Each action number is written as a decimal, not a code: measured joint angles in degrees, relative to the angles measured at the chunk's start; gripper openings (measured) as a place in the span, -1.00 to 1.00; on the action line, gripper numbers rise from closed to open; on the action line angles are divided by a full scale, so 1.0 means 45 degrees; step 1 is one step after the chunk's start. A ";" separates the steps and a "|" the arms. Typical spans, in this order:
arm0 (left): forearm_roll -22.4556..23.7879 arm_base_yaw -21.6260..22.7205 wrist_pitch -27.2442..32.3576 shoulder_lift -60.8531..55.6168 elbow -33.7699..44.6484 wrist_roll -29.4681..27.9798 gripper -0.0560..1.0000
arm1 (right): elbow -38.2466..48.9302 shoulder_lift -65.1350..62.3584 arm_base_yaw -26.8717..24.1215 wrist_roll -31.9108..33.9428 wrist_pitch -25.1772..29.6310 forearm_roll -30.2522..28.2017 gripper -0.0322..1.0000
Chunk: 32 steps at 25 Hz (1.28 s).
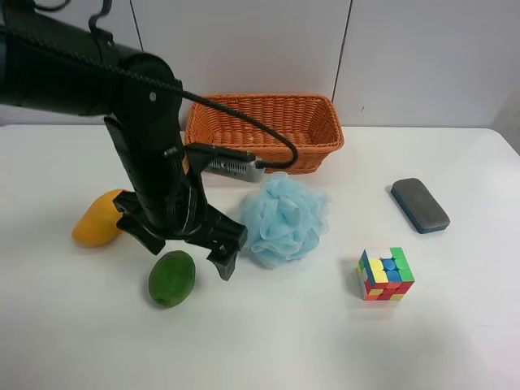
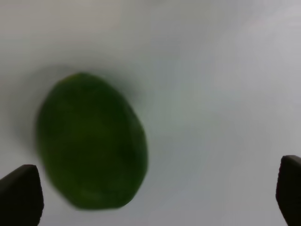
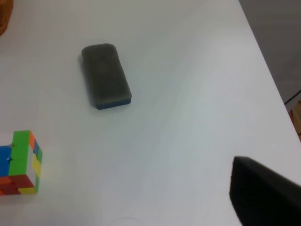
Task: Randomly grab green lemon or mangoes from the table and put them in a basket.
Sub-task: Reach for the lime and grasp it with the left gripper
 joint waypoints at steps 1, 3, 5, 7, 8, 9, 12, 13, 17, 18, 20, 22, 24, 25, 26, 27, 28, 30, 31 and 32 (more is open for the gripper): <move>-0.0052 0.0000 -0.0416 0.0004 0.0285 -0.0005 0.99 | 0.0000 0.0000 0.0000 0.0000 0.0000 0.0000 0.98; -0.0061 0.0000 -0.1005 0.0008 0.0744 -0.0015 0.99 | 0.0000 0.0000 0.0000 0.0000 0.0000 0.0000 0.98; -0.0048 0.0000 -0.1391 0.0008 0.0990 -0.0030 0.99 | 0.0000 0.0000 0.0000 0.0000 0.0000 0.0000 0.98; 0.0144 0.0000 -0.1593 0.0008 0.1138 -0.0045 0.99 | 0.0000 0.0000 0.0000 0.0000 0.0000 0.0000 0.98; 0.0183 0.0000 -0.1663 0.0008 0.1183 -0.0045 0.99 | 0.0000 0.0000 0.0000 0.0000 0.0000 0.0000 0.98; 0.0211 0.0000 -0.1760 0.0035 0.1184 -0.0045 0.99 | 0.0000 0.0000 0.0000 0.0000 0.0000 0.0000 0.98; 0.0225 0.0000 -0.1946 0.0264 0.1199 -0.0045 0.99 | 0.0000 0.0000 0.0000 0.0000 0.0000 0.0000 0.98; 0.0225 0.0000 -0.1957 0.0390 0.1199 -0.0045 0.99 | 0.0000 0.0000 0.0000 0.0000 0.0000 0.0000 0.98; 0.0198 0.0000 -0.2321 0.0729 0.1303 -0.0001 0.99 | 0.0000 0.0000 0.0000 0.0000 0.0000 0.0000 0.98; 0.0198 0.0000 -0.2422 0.0761 0.1316 -0.0001 0.99 | 0.0000 0.0000 0.0000 0.0000 0.0000 0.0000 0.98; 0.0198 0.0000 -0.2579 0.0825 0.1330 -0.0001 0.99 | 0.0000 0.0000 0.0000 0.0000 0.0000 0.0000 0.98; 0.0198 0.0000 -0.2611 0.0931 0.1330 -0.0001 0.99 | 0.0000 0.0000 0.0000 0.0000 0.0000 0.0000 0.98; 0.0198 0.0000 -0.2614 0.1065 0.1330 0.0009 0.99 | 0.0000 0.0000 0.0000 0.0000 0.0000 0.0000 0.98; 0.0198 0.0000 -0.2614 0.1103 0.1344 0.0009 0.99 | 0.0000 0.0000 0.0000 0.0000 0.0000 0.0000 0.98; 0.0198 0.0000 -0.2624 0.1130 0.1344 0.0009 0.99 | 0.0000 0.0000 0.0000 0.0000 0.0000 0.0000 0.98; 0.0198 0.0000 -0.2624 0.1156 0.1344 0.0009 0.99 | 0.0000 0.0000 0.0000 0.0000 0.0000 0.0000 0.98; 0.0186 0.0000 -0.2624 0.1156 0.1344 0.0009 0.99 | 0.0000 0.0000 0.0000 0.0000 0.0000 0.0000 0.98; 0.0186 0.0000 -0.2624 0.1156 0.1344 0.0009 0.99 | 0.0000 0.0000 0.0000 0.0000 0.0000 0.0000 0.98; 0.0186 0.0000 -0.2624 0.1156 0.1344 0.0009 0.99 | 0.0000 0.0000 0.0000 0.0000 0.0000 0.0000 0.98; 0.0186 0.0000 -0.2624 0.1156 0.1344 0.0009 0.99 | 0.0000 0.0000 0.0000 0.0000 0.0000 0.0000 0.98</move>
